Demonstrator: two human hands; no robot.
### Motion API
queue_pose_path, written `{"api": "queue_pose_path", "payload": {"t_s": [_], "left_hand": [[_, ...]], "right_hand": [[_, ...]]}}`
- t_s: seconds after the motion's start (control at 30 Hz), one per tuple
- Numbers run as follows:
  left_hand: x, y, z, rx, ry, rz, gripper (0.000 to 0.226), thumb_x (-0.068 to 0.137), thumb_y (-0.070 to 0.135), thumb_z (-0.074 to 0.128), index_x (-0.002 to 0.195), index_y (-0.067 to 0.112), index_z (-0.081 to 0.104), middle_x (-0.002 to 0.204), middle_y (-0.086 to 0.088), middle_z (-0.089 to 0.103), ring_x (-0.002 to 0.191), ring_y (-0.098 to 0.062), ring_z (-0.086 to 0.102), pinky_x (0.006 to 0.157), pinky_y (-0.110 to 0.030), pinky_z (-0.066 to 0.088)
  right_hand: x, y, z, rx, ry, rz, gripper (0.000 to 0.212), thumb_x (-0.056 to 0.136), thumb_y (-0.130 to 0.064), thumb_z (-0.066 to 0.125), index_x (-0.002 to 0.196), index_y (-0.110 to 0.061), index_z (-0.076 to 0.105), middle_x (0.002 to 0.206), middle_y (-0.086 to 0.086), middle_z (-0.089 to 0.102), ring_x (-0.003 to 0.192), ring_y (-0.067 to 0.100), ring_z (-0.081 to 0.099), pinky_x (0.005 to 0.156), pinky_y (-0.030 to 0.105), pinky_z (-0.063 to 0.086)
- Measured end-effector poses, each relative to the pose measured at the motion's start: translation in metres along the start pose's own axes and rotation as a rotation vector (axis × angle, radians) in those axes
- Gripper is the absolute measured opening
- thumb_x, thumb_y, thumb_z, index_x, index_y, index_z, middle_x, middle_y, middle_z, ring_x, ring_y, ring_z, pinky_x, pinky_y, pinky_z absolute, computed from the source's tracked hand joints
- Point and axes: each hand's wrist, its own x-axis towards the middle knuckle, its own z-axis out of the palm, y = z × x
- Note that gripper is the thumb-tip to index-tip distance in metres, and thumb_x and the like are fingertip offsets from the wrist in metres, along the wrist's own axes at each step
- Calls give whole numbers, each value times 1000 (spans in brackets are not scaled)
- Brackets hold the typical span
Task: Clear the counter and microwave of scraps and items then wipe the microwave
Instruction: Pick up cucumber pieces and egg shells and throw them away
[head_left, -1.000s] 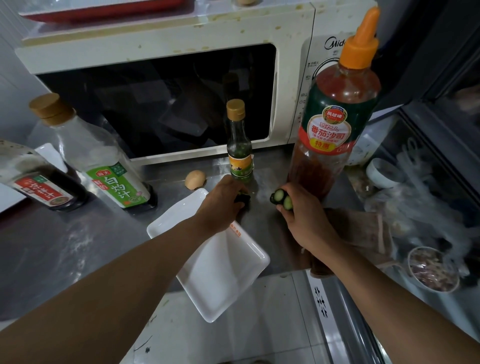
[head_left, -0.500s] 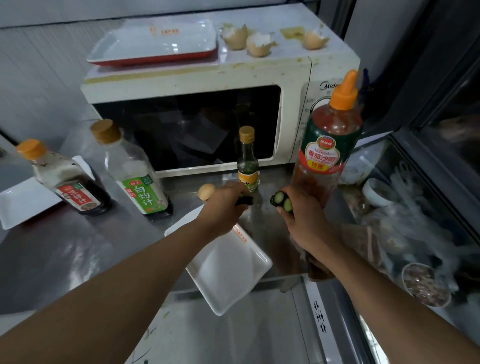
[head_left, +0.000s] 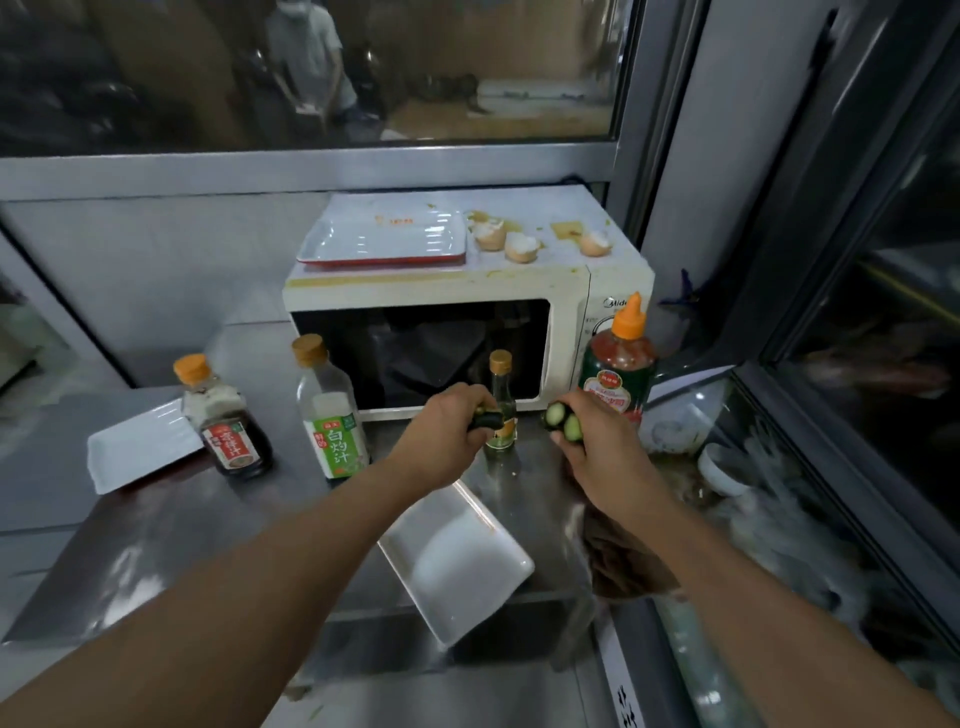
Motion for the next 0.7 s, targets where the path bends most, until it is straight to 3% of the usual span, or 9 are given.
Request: {"api": "queue_pose_path", "payload": {"t_s": [0.2, 0.33, 0.5, 0.7], "left_hand": [[-14, 20, -29, 6, 51, 25, 24, 86, 13, 62, 110, 12, 59, 107, -6, 58, 96, -19, 56, 80, -24, 42], [-18, 28, -42, 16, 59, 60, 25, 86, 14, 62, 111, 10, 58, 108, -8, 58, 97, -22, 56, 82, -27, 44], [-21, 29, -52, -22, 31, 124, 24, 86, 13, 64, 110, 11, 59, 106, -8, 58, 96, -20, 56, 80, -22, 38], [-25, 30, -64, -47, -46, 301, 23, 84, 10, 64, 107, 10, 61, 108, -8, 61, 98, -22, 57, 77, -21, 36]], "right_hand": [[-3, -24, -26, -25, 30, -60, 21, 83, 3, 61, 101, -7, 58, 91, -1, 53, 80, 10, 44, 63, 16, 26], [-11, -39, -39, -31, 79, -65, 19, 82, 1, 62, 98, -8, 57, 88, -4, 49, 78, 13, 46, 65, 20, 30], [-30, -57, -51, -72, 119, -23, 16, 83, 2, 61, 96, -7, 58, 87, 1, 54, 75, 13, 45, 66, 4, 34], [-64, -81, -51, -193, 206, 134, 29, 82, 4, 59, 108, -6, 57, 100, 10, 60, 89, 25, 55, 66, 22, 30]]}}
